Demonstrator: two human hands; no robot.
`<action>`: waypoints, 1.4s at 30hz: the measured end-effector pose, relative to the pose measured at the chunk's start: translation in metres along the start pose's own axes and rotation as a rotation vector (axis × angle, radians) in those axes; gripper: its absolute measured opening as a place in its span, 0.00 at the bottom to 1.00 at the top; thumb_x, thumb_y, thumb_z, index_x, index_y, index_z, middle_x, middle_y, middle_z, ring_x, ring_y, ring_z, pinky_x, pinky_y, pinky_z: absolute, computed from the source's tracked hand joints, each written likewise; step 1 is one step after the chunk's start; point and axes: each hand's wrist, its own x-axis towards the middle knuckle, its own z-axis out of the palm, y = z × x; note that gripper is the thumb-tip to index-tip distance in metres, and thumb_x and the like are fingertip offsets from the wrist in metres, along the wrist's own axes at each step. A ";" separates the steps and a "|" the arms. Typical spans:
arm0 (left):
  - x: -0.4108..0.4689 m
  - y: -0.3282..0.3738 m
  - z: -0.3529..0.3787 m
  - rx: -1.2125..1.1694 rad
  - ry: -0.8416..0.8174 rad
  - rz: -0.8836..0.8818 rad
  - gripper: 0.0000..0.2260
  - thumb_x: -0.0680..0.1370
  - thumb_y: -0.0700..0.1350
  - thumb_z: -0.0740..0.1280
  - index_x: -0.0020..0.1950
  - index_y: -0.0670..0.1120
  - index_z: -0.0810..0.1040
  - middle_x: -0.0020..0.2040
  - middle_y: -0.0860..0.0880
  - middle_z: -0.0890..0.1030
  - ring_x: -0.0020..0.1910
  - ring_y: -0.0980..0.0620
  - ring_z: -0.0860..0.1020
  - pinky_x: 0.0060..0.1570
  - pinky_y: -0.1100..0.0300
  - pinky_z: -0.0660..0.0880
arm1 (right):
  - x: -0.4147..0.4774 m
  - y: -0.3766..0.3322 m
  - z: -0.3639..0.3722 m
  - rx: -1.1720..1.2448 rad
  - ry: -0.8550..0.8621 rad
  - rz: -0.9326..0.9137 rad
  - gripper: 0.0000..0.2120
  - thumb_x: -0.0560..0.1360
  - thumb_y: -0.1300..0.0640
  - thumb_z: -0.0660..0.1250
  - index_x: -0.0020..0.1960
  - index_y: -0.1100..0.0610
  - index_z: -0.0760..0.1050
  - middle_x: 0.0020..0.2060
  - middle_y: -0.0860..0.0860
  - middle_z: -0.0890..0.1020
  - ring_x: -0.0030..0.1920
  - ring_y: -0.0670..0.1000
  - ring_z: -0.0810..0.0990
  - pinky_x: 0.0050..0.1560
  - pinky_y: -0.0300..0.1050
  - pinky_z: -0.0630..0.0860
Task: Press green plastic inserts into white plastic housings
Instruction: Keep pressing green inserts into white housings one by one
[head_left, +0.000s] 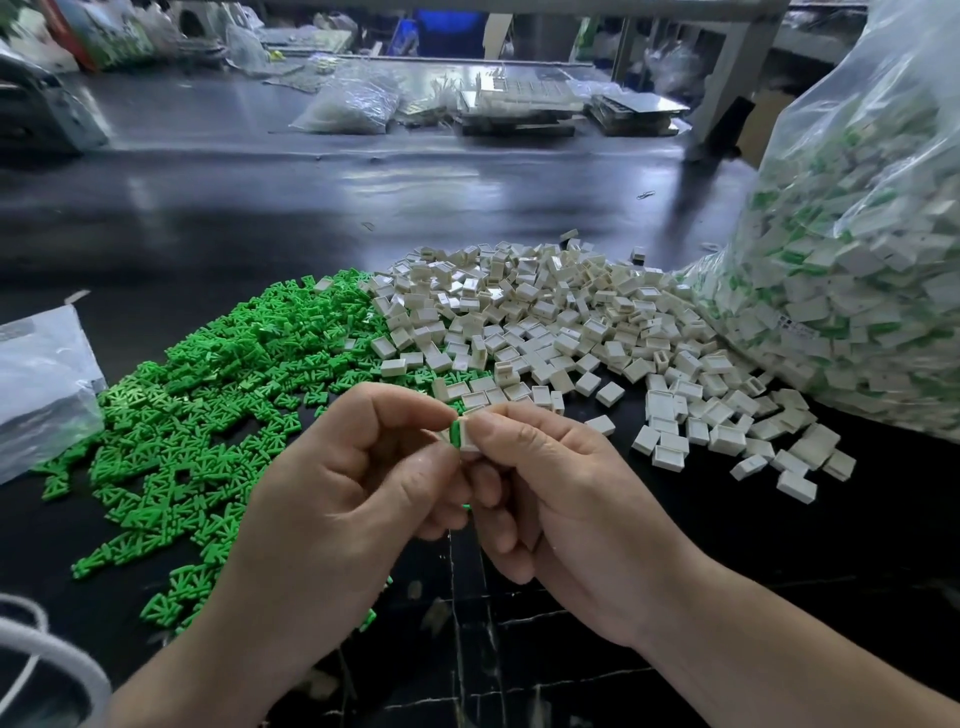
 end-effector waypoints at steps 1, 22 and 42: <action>0.000 0.000 0.000 0.074 0.011 0.034 0.08 0.73 0.52 0.69 0.51 0.56 0.78 0.39 0.49 0.84 0.34 0.52 0.83 0.32 0.64 0.79 | 0.000 -0.001 0.000 -0.006 0.003 0.003 0.09 0.77 0.51 0.65 0.41 0.54 0.78 0.31 0.50 0.75 0.26 0.47 0.71 0.21 0.38 0.66; 0.007 -0.013 -0.004 1.170 -0.172 0.075 0.24 0.70 0.69 0.59 0.52 0.53 0.81 0.42 0.55 0.78 0.40 0.52 0.77 0.37 0.58 0.69 | -0.005 -0.027 -0.037 -1.451 0.149 0.003 0.16 0.72 0.34 0.66 0.53 0.43 0.76 0.36 0.41 0.78 0.37 0.41 0.78 0.34 0.37 0.72; 0.011 -0.020 -0.001 1.127 -0.202 0.080 0.09 0.70 0.51 0.74 0.45 0.51 0.79 0.40 0.56 0.77 0.41 0.53 0.76 0.40 0.59 0.68 | 0.002 -0.011 -0.035 -1.472 0.228 -0.228 0.05 0.78 0.54 0.62 0.53 0.50 0.71 0.37 0.45 0.79 0.38 0.48 0.78 0.42 0.47 0.76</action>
